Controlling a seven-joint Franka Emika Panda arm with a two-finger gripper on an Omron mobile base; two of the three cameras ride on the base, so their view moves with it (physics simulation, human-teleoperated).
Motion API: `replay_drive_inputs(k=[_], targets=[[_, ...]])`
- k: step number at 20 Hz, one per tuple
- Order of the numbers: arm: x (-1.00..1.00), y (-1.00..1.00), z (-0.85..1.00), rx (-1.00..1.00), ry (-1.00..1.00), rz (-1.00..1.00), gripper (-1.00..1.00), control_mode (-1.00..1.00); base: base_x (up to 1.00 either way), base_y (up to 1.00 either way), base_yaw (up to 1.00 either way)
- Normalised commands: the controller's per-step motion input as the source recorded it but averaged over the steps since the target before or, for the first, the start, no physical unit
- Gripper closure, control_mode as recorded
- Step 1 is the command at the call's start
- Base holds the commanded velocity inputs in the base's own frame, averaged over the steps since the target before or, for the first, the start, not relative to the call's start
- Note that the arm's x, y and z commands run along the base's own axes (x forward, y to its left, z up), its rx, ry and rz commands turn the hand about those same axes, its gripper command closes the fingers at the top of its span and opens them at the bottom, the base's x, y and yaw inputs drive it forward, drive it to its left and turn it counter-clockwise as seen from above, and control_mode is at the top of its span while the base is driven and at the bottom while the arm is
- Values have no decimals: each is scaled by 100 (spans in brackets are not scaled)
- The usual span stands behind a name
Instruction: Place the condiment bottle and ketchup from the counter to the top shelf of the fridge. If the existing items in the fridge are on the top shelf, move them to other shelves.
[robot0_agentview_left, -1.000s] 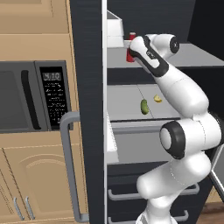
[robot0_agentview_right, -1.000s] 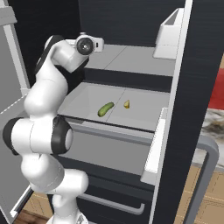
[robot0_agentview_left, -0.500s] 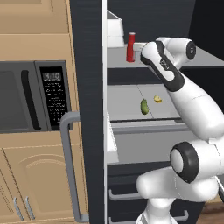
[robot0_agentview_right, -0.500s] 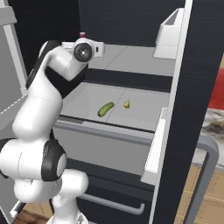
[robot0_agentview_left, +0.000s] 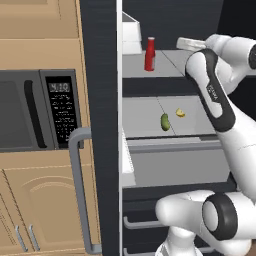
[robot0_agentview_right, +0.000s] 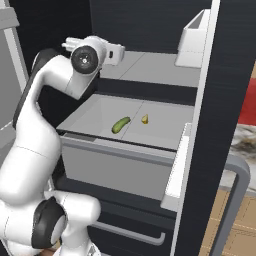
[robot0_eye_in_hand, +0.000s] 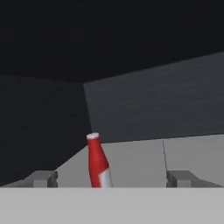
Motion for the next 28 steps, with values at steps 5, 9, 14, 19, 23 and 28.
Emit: replay_drive_inputs(k=[5, 9, 14, 19, 23, 28], targets=[[-100, -72, -22, 0, 12, -2, -100, -100, 0, 0, 0], [-100, -53, -86, -9, 14, 0, -100, -100, 0, 0, 0], [-100, -5, -100, -26, 25, 0, -100, -100, 0, 0, 0], [-97, 19, -31, -21, 56, -4, -100, -100, 0, 0, 0], [-77, 17, 0, -12, 64, -8, -100, -100, 0, 0, 0], [-25, 22, 16, -6, 55, -9, -100, -100, 0, 0, 0]])
